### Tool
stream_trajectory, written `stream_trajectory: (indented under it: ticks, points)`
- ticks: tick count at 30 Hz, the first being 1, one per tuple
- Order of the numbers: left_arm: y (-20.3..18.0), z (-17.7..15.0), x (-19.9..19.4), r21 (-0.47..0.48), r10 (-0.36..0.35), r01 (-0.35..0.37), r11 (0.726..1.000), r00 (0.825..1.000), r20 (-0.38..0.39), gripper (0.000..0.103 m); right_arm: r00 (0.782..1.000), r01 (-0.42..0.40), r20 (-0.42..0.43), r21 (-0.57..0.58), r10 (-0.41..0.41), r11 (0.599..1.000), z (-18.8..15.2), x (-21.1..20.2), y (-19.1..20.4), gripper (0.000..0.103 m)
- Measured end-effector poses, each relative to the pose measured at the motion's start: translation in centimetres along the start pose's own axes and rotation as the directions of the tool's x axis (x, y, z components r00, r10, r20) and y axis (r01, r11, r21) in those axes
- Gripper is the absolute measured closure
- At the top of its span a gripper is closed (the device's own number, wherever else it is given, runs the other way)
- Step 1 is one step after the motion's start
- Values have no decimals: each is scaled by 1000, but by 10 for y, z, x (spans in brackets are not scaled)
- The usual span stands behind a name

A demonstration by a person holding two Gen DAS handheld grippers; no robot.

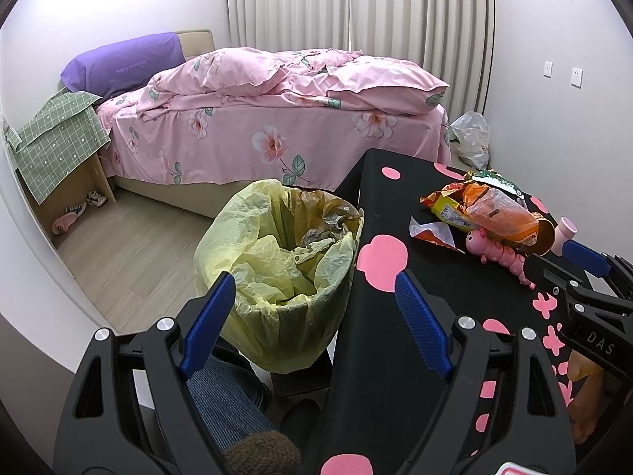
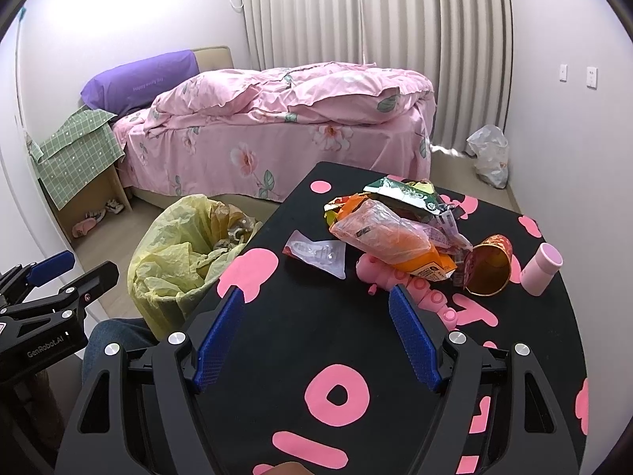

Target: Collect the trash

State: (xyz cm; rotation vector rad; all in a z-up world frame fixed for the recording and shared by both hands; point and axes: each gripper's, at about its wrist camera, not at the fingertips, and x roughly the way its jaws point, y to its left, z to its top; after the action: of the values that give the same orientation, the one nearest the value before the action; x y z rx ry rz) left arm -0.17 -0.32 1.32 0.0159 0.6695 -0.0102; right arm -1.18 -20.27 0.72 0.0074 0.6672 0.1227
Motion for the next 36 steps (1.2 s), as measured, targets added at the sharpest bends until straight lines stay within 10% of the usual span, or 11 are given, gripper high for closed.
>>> stream_trajectory:
  ticks: [36]
  points:
    - [2,-2,0,-2,-2,2,1000,1000,3,24,1000,-2,1,-2,2,1000,0,0,1,31]
